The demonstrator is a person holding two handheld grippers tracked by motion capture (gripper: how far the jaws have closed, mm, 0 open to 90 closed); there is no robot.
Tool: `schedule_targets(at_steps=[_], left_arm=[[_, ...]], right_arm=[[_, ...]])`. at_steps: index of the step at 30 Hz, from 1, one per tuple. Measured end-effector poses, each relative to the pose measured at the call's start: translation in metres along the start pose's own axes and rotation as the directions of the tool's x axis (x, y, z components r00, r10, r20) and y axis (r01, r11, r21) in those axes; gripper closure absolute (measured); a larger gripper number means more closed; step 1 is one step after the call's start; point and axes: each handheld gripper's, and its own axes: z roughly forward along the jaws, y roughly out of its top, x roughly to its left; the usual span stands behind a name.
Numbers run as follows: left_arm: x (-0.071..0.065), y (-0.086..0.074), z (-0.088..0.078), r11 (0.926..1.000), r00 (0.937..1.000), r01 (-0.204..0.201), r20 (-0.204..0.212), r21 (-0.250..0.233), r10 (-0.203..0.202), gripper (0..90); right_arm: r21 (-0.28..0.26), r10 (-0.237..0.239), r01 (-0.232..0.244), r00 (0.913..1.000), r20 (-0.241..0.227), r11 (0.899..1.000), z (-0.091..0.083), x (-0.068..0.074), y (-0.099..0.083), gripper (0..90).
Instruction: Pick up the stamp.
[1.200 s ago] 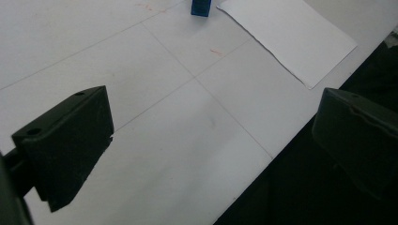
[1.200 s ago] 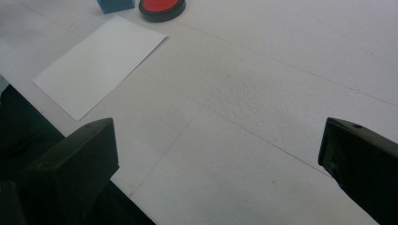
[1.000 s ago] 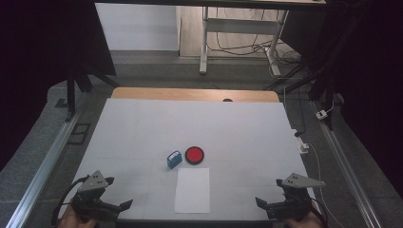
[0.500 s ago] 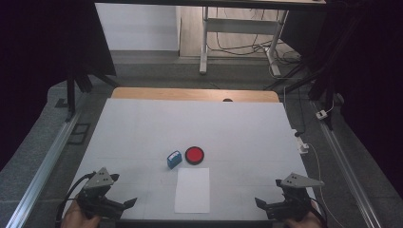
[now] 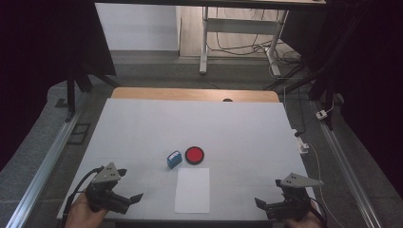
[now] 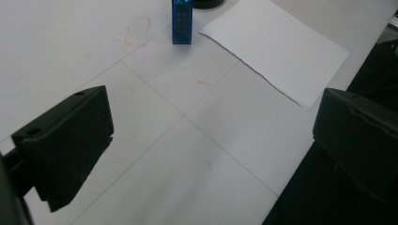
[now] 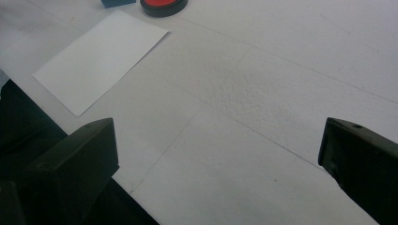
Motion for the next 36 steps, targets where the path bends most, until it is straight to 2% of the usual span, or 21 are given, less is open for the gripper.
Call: schedule_targets(at_steps=[7,15,20,27,36], left_arm=[[0.004,0.004,0.009,0.9999,1.0,-0.003,0.003,0.016,0.003,0.0],[0.009,0.01,0.02,0.9999,0.9991,-0.007,0.041,0.01,0.007,0.0],[0.01,0.015,0.025,0.9998,0.9989,-0.022,0.042,0.0,0.022,0.0],[0.016,0.023,0.037,1.0,0.9976,0.006,0.069,-0.001,-0.006,0.0],[0.021,0.036,0.049,0.9999,0.9984,-0.005,0.057,0.016,0.004,0.0]], right_arm=[[0.004,-0.002,0.002,1.0,-0.002,1.0,0.0,0.0,0.0,0.0],[0.013,-0.006,0.006,1.0,-0.001,1.0,0.001,0.0,0.0,0.0],[0.017,-0.008,0.008,1.0,-0.004,1.0,0.001,0.0,0.0,0.0],[0.017,-0.009,0.009,0.9999,-0.006,1.0,0.002,0.0,0.001,0.0],[0.022,-0.01,0.01,0.9999,-0.006,1.0,0.002,0.001,0.001,0.0]])
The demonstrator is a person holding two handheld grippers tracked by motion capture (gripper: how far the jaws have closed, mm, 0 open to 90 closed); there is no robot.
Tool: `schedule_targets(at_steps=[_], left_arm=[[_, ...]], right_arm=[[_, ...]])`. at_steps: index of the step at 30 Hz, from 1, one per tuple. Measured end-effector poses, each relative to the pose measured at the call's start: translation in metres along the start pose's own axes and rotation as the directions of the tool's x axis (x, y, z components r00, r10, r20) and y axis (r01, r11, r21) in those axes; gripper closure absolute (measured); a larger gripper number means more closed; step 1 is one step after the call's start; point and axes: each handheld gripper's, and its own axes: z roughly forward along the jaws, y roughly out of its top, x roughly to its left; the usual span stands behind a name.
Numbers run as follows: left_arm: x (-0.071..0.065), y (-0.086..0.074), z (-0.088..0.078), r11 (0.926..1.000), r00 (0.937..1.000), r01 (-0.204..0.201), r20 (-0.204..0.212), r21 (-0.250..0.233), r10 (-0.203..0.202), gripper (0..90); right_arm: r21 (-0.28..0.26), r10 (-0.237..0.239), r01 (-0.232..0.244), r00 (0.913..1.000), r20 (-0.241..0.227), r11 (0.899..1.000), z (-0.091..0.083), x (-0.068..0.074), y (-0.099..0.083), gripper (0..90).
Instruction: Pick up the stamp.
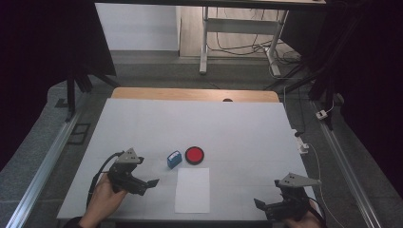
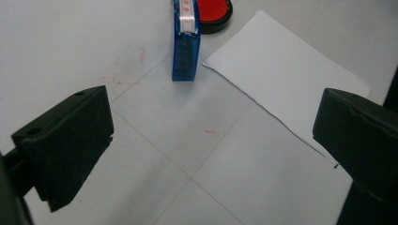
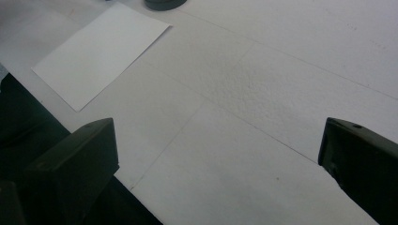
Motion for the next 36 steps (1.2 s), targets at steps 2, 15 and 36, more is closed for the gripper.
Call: schedule_targets(at_steps=[2,15,36], left_arm=[[0.001,0.003,0.002,1.0,1.0,0.005,0.001,0.002,-0.005,0.0],[0.004,0.022,0.018,0.9997,0.9997,-0.024,0.002,0.0,0.024,0.0],[0.005,0.046,0.053,0.9942,0.9961,-0.081,-0.027,0.071,0.083,0.0]], right_arm=[[0.001,-0.001,0.001,1.0,0.0,1.0,0.0,0.0,0.0,0.0],[0.008,-0.004,0.004,1.0,0.003,1.0,0.0,0.0,0.0,0.0],[0.014,-0.01,0.01,1.0,0.001,1.0,0.001,0.001,0.0,0.0]])
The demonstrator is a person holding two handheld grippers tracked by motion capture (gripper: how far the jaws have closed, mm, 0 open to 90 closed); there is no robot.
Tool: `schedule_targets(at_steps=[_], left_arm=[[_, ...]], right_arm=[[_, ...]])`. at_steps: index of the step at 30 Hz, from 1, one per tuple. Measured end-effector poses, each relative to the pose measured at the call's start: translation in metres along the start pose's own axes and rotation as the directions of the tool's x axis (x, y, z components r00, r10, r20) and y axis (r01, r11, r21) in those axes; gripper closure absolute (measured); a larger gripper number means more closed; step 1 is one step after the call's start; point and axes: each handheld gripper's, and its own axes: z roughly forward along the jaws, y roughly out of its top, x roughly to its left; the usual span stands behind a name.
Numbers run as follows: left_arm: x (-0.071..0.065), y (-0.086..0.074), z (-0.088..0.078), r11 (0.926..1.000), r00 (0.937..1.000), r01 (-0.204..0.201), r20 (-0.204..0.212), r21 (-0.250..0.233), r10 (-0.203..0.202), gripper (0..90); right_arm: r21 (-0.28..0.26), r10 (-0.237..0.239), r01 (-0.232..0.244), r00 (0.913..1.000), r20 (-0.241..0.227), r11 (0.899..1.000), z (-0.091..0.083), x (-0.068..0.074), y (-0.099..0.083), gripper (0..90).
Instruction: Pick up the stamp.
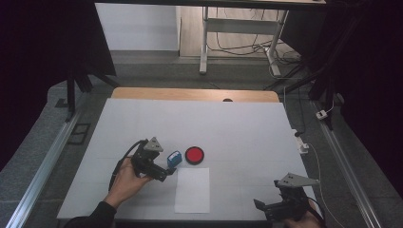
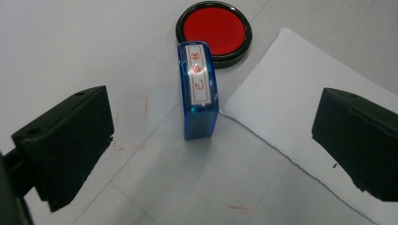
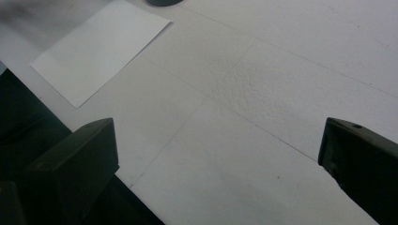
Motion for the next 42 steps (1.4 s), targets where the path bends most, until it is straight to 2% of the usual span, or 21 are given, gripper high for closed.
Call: schedule_targets(at_steps=[14,19,24,25,26,27,30,31,32,35,37,42], left_arm=[[0.005,0.01,0.02,0.9996,0.9996,-0.011,0.025,0.025,0.01,0.0],[0.006,0.013,0.026,0.9994,0.9997,-0.014,0.021,0.033,0.013,0.0],[0.004,0.017,0.034,0.9977,0.9995,-0.032,-0.004,0.06,0.032,0.1],[0.004,0.017,0.034,0.9976,0.9993,-0.036,-0.01,0.06,0.036,1.4],[0.004,0.018,0.034,0.9978,0.9992,-0.037,-0.014,0.056,0.038,8.1],[0.005,0.018,0.033,0.9979,0.9993,-0.035,-0.007,0.054,0.036,8.1],[0.007,0.019,0.03,0.9985,0.9997,-0.026,0.003,0.049,0.025,18.9],[0.008,0.019,0.029,0.9985,0.9997,-0.024,0.009,0.049,0.023,25.7],[0.008,0.019,0.029,0.9983,0.9997,-0.023,0.01,0.054,0.023,25.7],[0.009,0.019,0.028,0.9975,0.9996,-0.025,0.015,0.065,0.024,38.2],[0.009,0.019,0.028,0.9973,0.9994,-0.026,0.023,0.069,0.025,41.1],[0.009,0.02,0.027,0.9968,0.9996,-0.026,0.006,0.076,0.026,52.7]], right_arm=[[0.003,-0.002,0.002,1.0,-0.002,1.0,0.0,0.0,0.0,0.0],[0.005,-0.002,0.002,1.0,-0.002,1.0,0.001,0.0,0.0,0.0],[0.007,-0.004,0.004,1.0,-0.003,1.0,0.001,0.0,0.0,0.0],[0.007,-0.004,0.004,1.0,-0.003,1.0,0.001,0.0,0.0,0.0],[0.007,-0.004,0.004,1.0,-0.003,1.0,0.001,0.0,0.0,0.0],[0.007,-0.004,0.004,1.0,-0.003,1.0,0.001,0.0,0.0,0.0],[0.006,-0.003,0.003,1.0,-0.003,1.0,0.0,0.0,0.0,0.0],[0.006,-0.003,0.003,1.0,-0.004,1.0,0.0,0.0,0.0,0.0],[0.006,-0.003,0.003,1.0,-0.004,1.0,0.0,0.0,0.0,0.0],[0.007,-0.004,0.004,1.0,-0.004,1.0,0.0,0.0,0.0,0.0],[0.007,-0.004,0.005,1.0,-0.004,1.0,0.0,0.0,0.0,0.0],[0.009,-0.005,0.005,1.0,-0.002,1.0,0.001,0.001,0.0,0.0]])
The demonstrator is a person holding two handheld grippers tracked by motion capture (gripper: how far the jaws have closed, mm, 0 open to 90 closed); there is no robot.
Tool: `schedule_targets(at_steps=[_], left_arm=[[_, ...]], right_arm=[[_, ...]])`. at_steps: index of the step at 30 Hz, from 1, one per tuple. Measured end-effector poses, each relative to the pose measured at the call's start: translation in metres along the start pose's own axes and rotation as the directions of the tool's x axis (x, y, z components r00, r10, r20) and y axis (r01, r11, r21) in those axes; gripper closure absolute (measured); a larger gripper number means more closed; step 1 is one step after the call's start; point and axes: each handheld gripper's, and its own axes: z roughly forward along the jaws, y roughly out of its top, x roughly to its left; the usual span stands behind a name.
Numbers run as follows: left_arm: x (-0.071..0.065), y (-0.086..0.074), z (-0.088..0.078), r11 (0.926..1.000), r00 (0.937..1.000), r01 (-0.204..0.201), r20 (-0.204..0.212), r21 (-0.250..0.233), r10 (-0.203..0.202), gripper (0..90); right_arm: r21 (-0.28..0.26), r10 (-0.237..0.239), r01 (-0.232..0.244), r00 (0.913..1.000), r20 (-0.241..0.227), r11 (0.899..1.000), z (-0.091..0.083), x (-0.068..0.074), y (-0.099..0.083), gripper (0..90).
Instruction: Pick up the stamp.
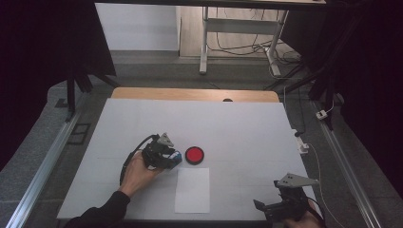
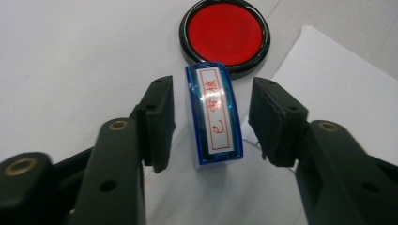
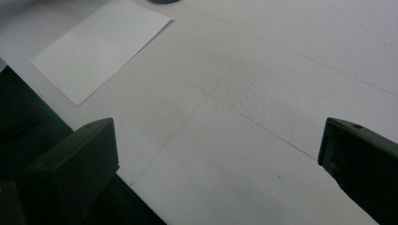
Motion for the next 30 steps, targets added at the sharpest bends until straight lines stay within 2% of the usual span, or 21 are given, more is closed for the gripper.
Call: schedule_targets(at_steps=[8,14,23,30], left_arm=[[0.001,0.001,-0.001,1.0,1.0,0.006,-0.001,0.003,-0.006,59.6],[0.0,0.002,-0.002,1.0,0.9999,0.005,-0.01,0.008,-0.005,69.5],[-0.002,0.003,-0.005,0.9999,0.9997,-0.004,-0.024,0.009,0.004,70.4],[-0.001,0.003,-0.012,1.0,0.9999,0.001,-0.012,-0.006,-0.001,70.5]], right_arm=[[0.001,-0.001,0.001,1.0,0.0,1.0,0.0,0.0,0.0,0.0],[0.004,-0.003,0.003,1.0,0.002,1.0,0.0,0.0,0.0,0.0],[0.004,-0.003,0.003,1.0,0.0,1.0,0.0,0.0,0.0,0.0],[-0.002,-0.002,0.002,1.0,-0.002,1.0,0.0,0.0,0.0,0.0]])
